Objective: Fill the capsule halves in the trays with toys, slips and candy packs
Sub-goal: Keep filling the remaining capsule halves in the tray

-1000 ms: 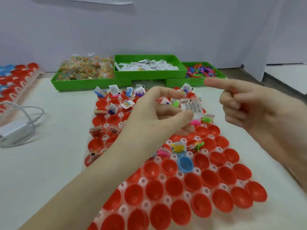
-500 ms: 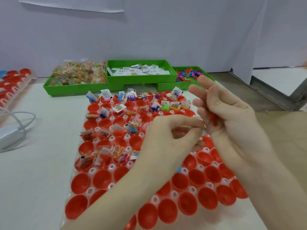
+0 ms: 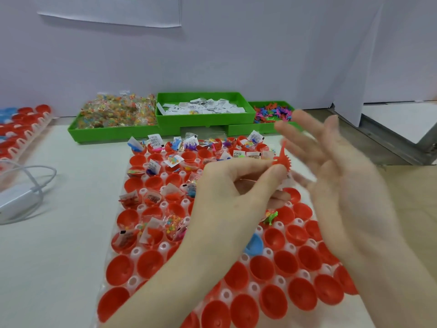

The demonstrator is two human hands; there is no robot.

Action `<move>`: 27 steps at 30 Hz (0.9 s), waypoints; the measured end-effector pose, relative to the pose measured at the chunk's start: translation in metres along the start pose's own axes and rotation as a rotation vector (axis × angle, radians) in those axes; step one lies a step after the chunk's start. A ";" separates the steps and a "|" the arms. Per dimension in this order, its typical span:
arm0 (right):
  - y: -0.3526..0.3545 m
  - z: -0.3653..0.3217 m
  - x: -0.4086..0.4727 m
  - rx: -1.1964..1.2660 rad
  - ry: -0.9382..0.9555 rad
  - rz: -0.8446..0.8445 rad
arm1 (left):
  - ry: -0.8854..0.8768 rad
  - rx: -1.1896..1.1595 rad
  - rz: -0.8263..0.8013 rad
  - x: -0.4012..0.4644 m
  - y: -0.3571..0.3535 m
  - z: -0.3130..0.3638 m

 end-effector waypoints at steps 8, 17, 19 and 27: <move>-0.004 -0.014 -0.009 -0.259 0.207 -0.100 | -0.048 0.011 -0.019 -0.003 0.002 0.003; 0.007 -0.037 -0.014 -0.267 0.379 -0.177 | -0.097 0.028 -0.032 -0.002 0.005 0.003; 0.002 -0.035 -0.015 -0.465 0.354 -0.267 | -0.093 0.021 -0.022 -0.001 0.005 0.003; 0.013 -0.030 -0.005 -0.514 0.116 -0.292 | -0.081 0.067 -0.150 0.004 -0.006 0.004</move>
Point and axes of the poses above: each hand's wrist, its own x-axis towards the middle knuckle, its own y-axis out of the back of the hand, z = x × y, the point moved 6 cm from there along x, towards the middle knuckle, and after that the axes turned 7 degrees about -z, right-handed, at the moved point
